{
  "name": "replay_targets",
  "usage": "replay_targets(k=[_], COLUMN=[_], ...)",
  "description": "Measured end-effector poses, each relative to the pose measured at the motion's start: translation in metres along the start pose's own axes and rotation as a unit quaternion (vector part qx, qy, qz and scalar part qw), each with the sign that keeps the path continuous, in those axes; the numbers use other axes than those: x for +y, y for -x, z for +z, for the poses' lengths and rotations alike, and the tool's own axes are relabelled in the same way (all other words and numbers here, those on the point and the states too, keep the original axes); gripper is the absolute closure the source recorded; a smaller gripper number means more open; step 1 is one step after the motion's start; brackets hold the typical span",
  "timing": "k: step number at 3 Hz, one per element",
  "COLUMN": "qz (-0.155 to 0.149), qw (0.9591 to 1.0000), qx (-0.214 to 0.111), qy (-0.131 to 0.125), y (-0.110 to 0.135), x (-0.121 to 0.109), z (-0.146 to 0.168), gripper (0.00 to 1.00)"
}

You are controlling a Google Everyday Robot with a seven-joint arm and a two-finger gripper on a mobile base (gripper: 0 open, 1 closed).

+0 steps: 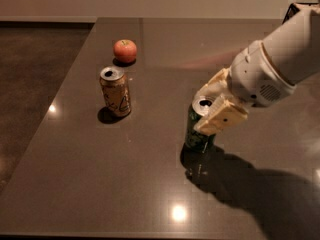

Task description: Move green can near apple

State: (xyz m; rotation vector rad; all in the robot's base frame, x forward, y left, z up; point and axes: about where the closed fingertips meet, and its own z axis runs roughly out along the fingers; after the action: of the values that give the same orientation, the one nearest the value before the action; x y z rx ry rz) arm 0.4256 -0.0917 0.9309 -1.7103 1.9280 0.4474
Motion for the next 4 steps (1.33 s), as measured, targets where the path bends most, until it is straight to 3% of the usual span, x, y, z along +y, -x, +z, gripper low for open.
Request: replay_targets(k=[1,2,4], qz=[0.021,0.055,0.124], qw=[0.9997,0.9983,0.9915], qx=[0.008,-0.004,-0.012], qy=[-0.009,-0.019,-0.038], y=[0.013,0.032,0.070], x=[-0.044,-0.096,-0.181], z=[-0.003,0.004,0.039], gripper=[1.00,1.00,1.00])
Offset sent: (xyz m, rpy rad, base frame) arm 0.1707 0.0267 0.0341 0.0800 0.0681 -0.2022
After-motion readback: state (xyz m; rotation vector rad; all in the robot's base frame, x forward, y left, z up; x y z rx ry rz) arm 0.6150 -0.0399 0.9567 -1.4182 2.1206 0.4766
